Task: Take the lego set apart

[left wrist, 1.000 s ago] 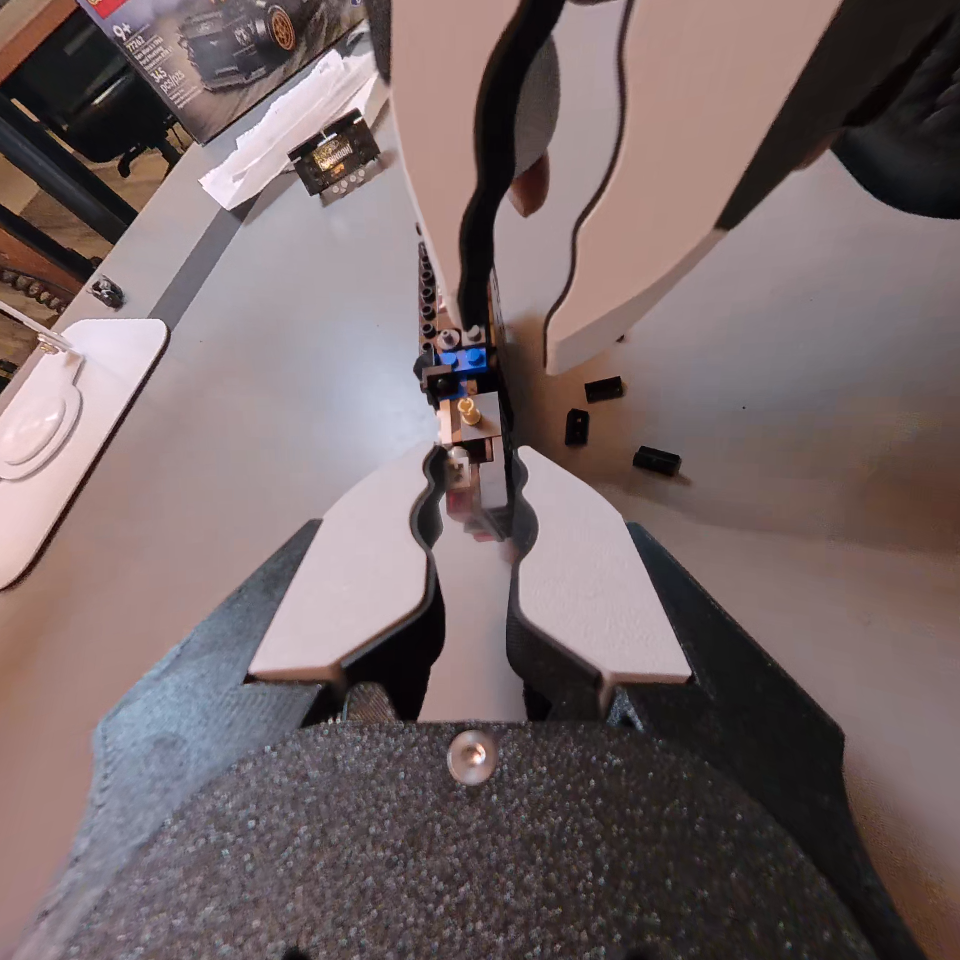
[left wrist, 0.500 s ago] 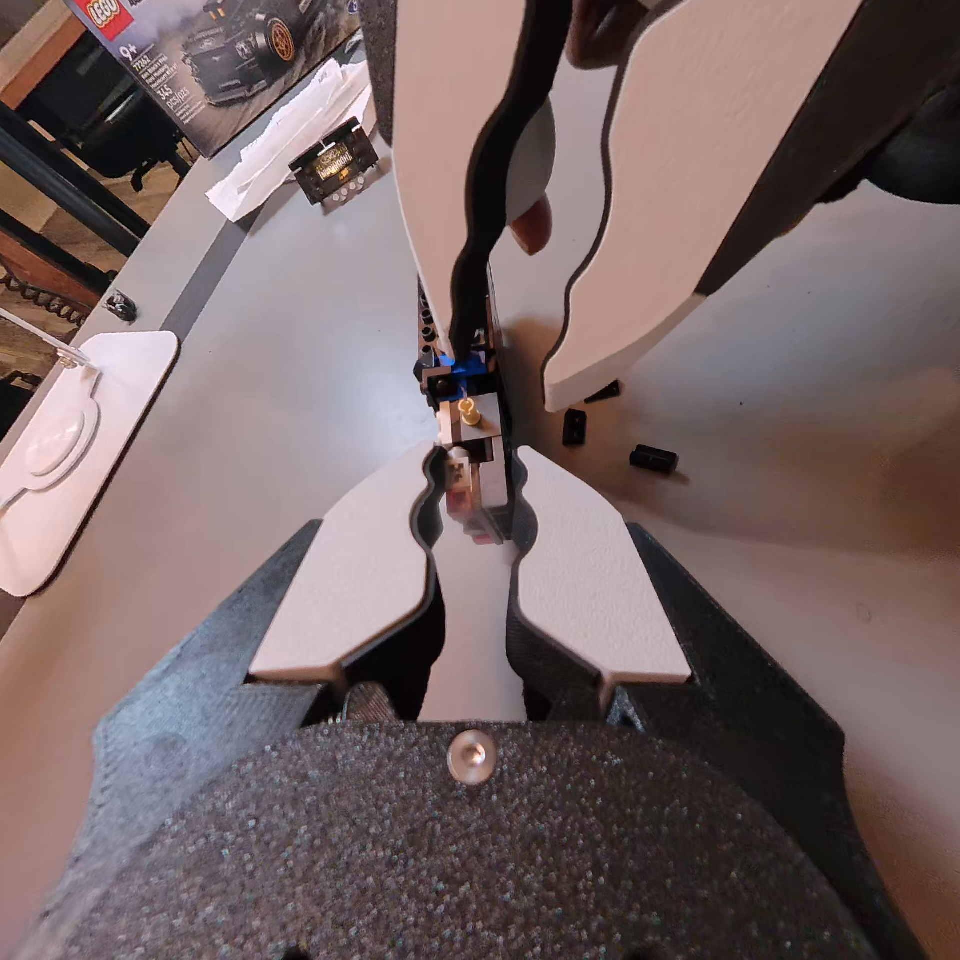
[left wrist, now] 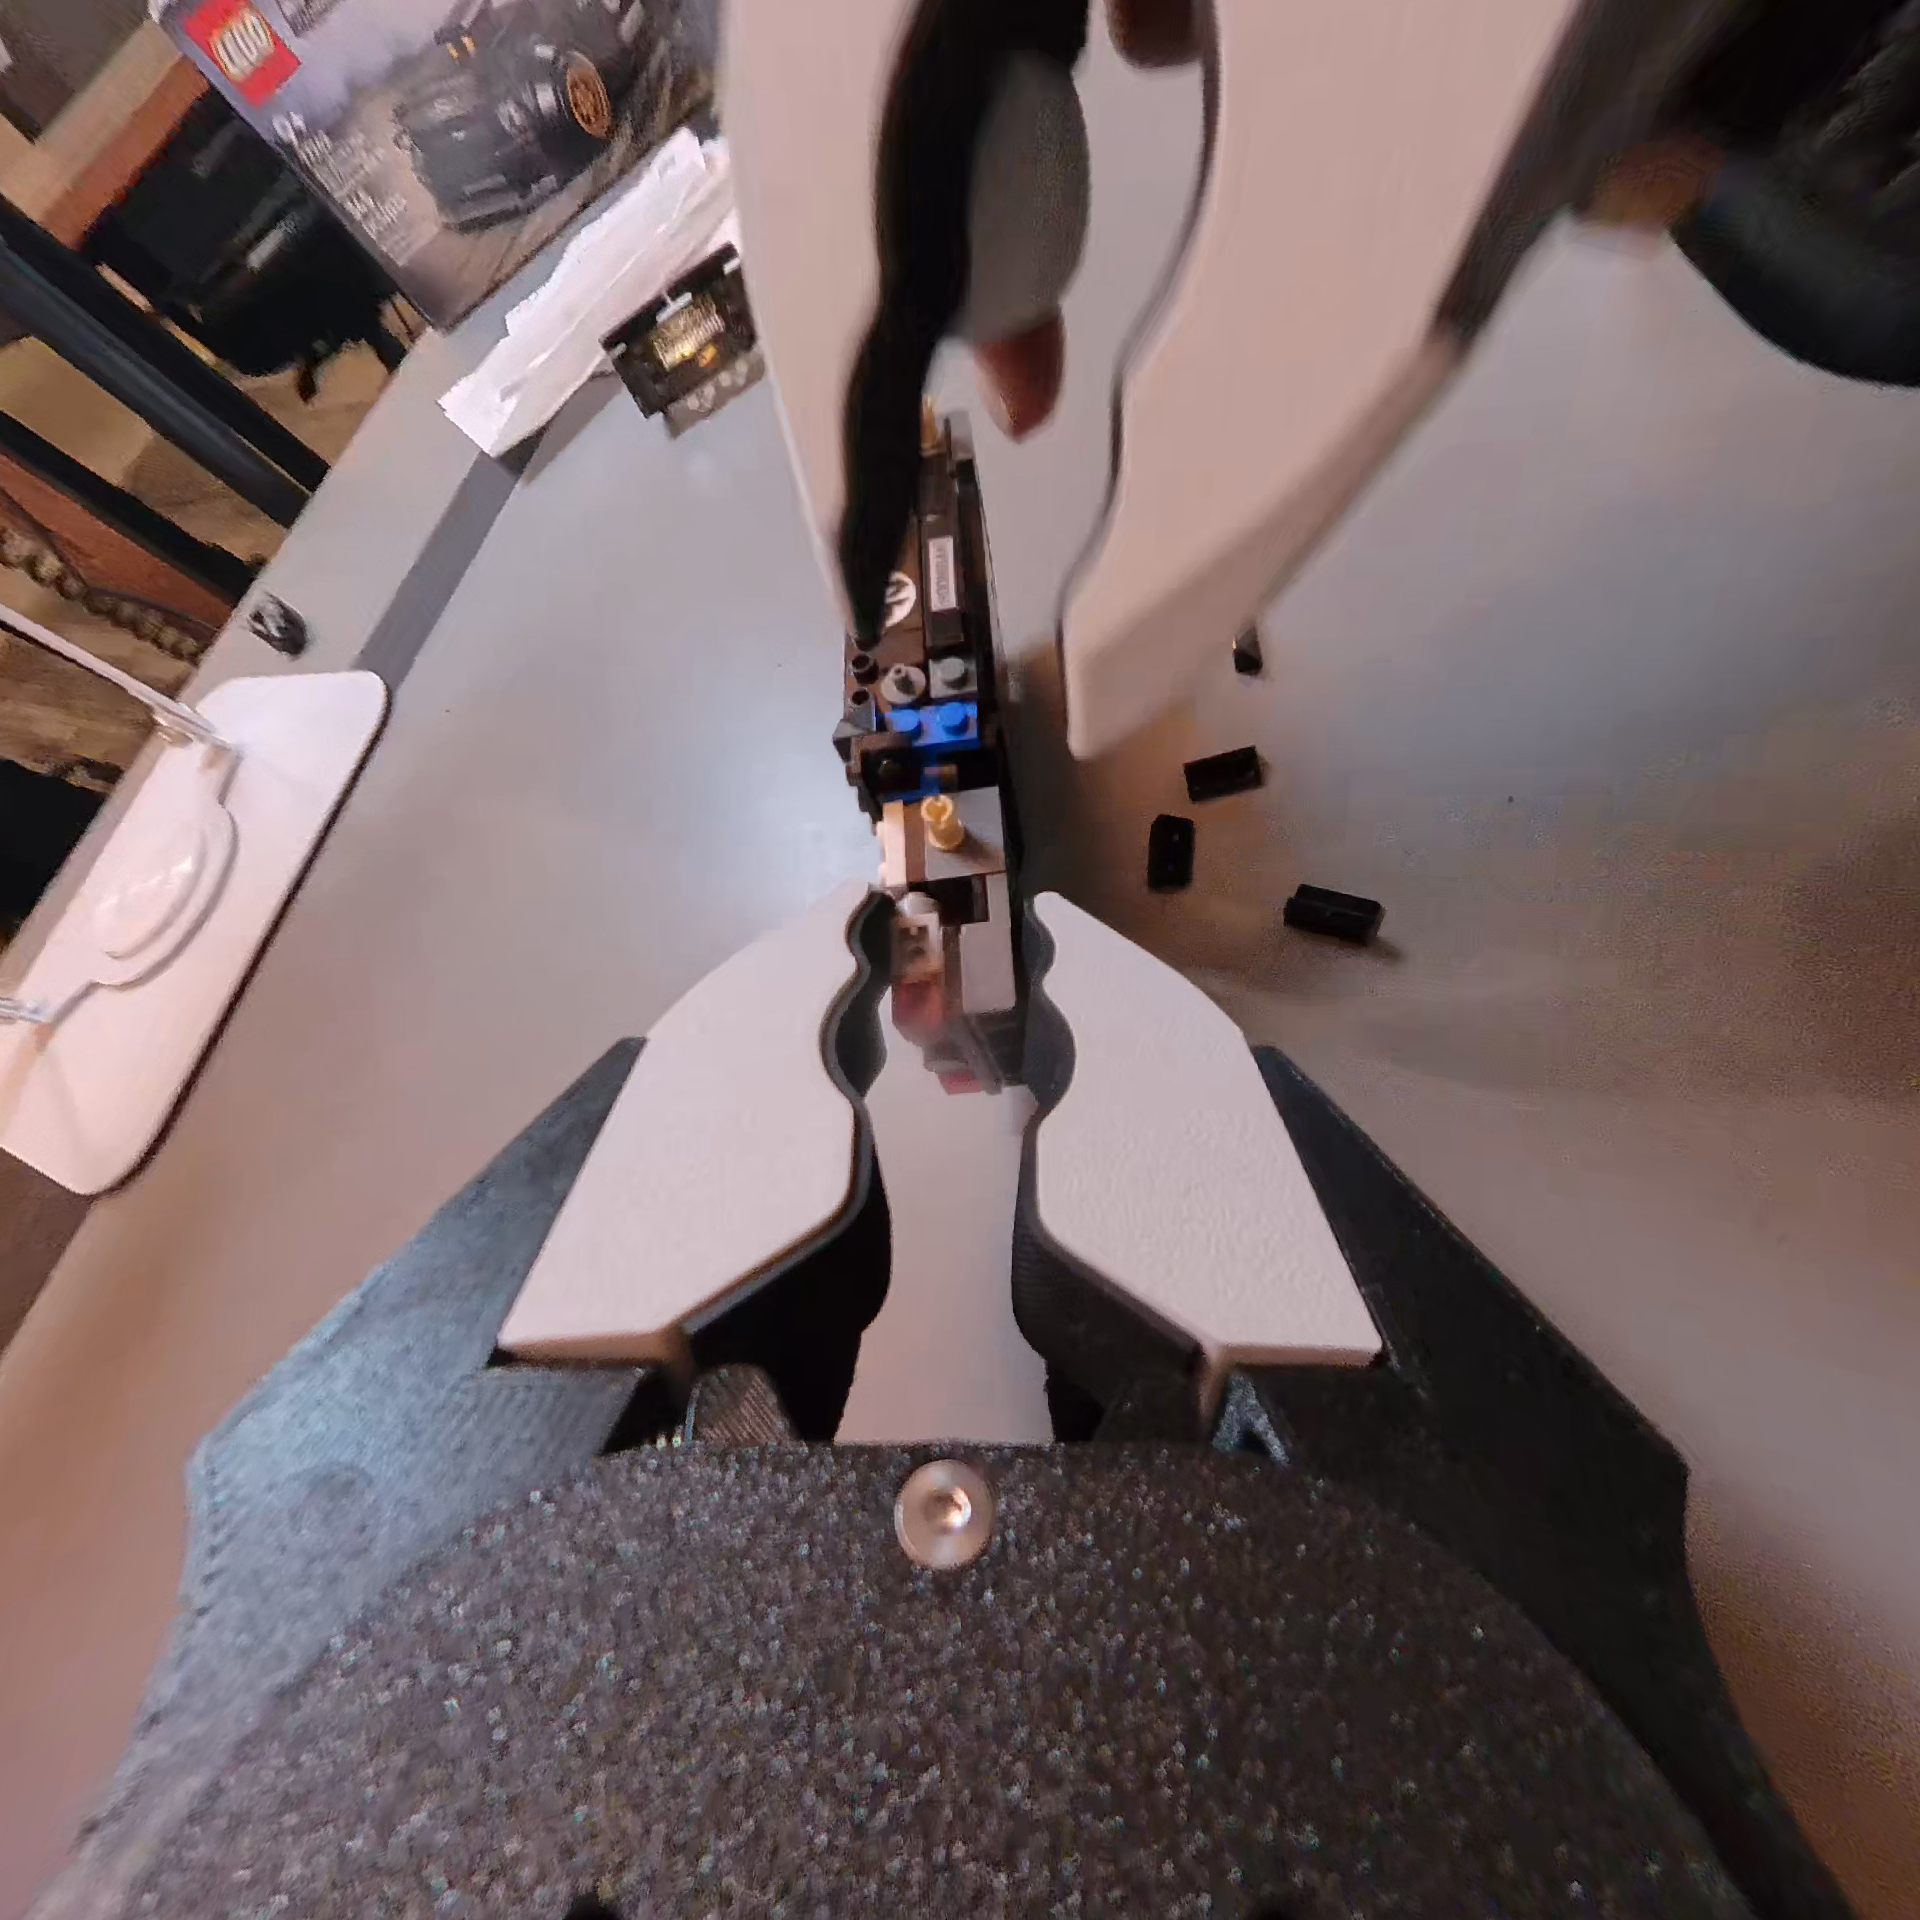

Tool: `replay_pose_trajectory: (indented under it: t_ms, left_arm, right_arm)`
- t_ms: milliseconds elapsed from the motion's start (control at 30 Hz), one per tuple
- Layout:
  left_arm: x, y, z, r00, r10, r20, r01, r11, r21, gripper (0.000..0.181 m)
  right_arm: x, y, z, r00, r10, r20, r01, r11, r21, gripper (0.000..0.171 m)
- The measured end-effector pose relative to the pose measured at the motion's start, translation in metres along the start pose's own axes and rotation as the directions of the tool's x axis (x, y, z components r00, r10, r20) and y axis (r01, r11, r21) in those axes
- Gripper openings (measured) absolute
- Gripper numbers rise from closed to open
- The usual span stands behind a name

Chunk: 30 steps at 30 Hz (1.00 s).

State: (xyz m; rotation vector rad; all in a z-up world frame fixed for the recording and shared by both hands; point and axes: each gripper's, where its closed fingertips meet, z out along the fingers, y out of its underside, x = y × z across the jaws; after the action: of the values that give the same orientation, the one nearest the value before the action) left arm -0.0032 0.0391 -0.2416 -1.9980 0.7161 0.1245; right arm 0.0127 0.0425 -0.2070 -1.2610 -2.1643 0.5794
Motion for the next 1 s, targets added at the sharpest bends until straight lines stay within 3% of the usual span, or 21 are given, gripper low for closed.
replay_pose_trajectory:
  t_ms: [67, 233, 400, 467, 500, 667, 900, 1000]
  left_arm:
    - [-0.002, -0.001, -0.001, 0.999, 0.043, 0.012, -0.043, 0.999, 0.016, 0.023]
    - [-0.011, 0.000, -0.001, 0.991, 0.129, 0.038, -0.130, 0.991, 0.040, 0.023]
    - [-0.018, 0.001, -0.004, 0.974, 0.217, 0.068, -0.222, 0.972, 0.071, 0.022]
    - [-0.024, 0.005, -0.003, 0.967, 0.237, 0.097, -0.243, 0.968, 0.054, 0.022]
    - [-0.027, 0.006, -0.004, 0.963, 0.245, 0.109, -0.251, 0.967, 0.051, 0.022]
    - [-0.043, 0.020, -0.001, 0.953, 0.269, 0.143, -0.274, 0.961, 0.021, 0.023]
    - [-0.059, 0.024, 0.013, 0.956, 0.237, 0.174, -0.243, 0.970, 0.017, 0.059]
    - [-0.055, 0.019, 0.023, 0.961, 0.250, 0.120, -0.256, 0.966, 0.041, 0.042]
  right_arm:
    - [0.009, -0.006, -0.019, 0.999, -0.009, -0.042, 0.013, 0.995, 0.103, 0.041]
    - [0.028, 0.034, -0.011, 0.972, -0.130, -0.194, 0.143, 0.988, 0.055, 0.055]
    - [0.046, 0.033, 0.011, 0.901, -0.271, -0.339, 0.314, 0.946, 0.079, 0.049]
    - [0.047, 0.030, 0.018, 0.872, -0.330, -0.362, 0.381, 0.921, 0.077, 0.039]
    - [0.047, 0.029, 0.022, 0.862, -0.349, -0.367, 0.402, 0.913, 0.076, 0.030]
    - [0.051, 0.018, 0.033, 0.835, -0.371, -0.406, 0.452, 0.883, 0.124, 0.027]
    - [0.051, 0.007, 0.041, 0.832, -0.358, -0.424, 0.470, 0.860, 0.199, 0.024]
    - [0.045, 0.005, 0.042, 0.824, -0.382, -0.419, 0.497, 0.842, 0.210, 0.023]
